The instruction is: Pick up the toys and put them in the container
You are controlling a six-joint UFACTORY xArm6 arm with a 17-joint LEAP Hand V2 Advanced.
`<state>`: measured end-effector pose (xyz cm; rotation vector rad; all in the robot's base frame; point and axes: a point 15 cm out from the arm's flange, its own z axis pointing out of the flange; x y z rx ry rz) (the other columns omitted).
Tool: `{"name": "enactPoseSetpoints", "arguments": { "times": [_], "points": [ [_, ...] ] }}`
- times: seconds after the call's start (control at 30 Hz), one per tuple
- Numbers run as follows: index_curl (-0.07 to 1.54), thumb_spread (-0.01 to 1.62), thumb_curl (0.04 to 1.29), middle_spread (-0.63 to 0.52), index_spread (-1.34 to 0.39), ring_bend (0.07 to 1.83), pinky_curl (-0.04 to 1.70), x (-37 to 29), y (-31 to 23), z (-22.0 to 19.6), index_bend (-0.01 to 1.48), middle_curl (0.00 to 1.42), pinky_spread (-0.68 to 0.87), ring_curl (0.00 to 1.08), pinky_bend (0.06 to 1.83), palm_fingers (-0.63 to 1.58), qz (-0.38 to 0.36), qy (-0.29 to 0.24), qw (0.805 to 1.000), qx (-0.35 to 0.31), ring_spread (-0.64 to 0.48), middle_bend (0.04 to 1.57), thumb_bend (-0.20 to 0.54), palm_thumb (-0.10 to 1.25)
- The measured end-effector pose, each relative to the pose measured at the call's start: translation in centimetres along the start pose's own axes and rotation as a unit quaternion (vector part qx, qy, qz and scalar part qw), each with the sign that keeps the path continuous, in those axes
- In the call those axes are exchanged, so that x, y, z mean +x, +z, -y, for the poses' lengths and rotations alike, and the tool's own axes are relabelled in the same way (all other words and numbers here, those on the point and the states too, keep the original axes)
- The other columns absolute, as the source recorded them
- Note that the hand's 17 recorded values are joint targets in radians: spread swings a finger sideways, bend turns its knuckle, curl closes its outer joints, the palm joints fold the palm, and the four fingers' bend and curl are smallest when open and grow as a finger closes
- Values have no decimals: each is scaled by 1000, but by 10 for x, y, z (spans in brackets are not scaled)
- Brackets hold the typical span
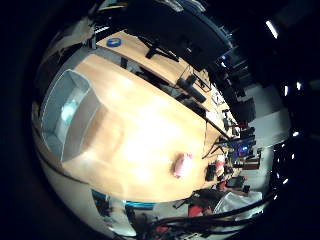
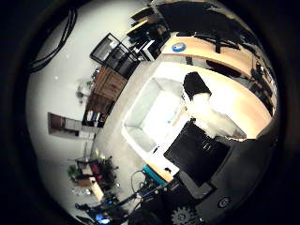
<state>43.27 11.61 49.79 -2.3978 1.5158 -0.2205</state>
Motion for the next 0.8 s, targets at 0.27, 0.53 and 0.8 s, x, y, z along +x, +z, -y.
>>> {"name": "enactPoseSetpoints", "arguments": {
  "times": [0.27,0.53,0.8],
  "points": [
    [398,961,467,-380,-628,821,223,15,1,-11,219,317,-356,357,1166,550,-2,18,1000,-13,-357,186,-29,569],
    [402,972,463,-375,-627,816,180,10,0,-6,222,307,-337,344,1135,544,2,16,1000,-4,-356,187,-28,572],
    [405,980,458,-377,-622,813,146,-8,-11,-4,221,301,-332,334,1125,544,13,6,1000,10,-357,187,-28,568]
  ]
}}
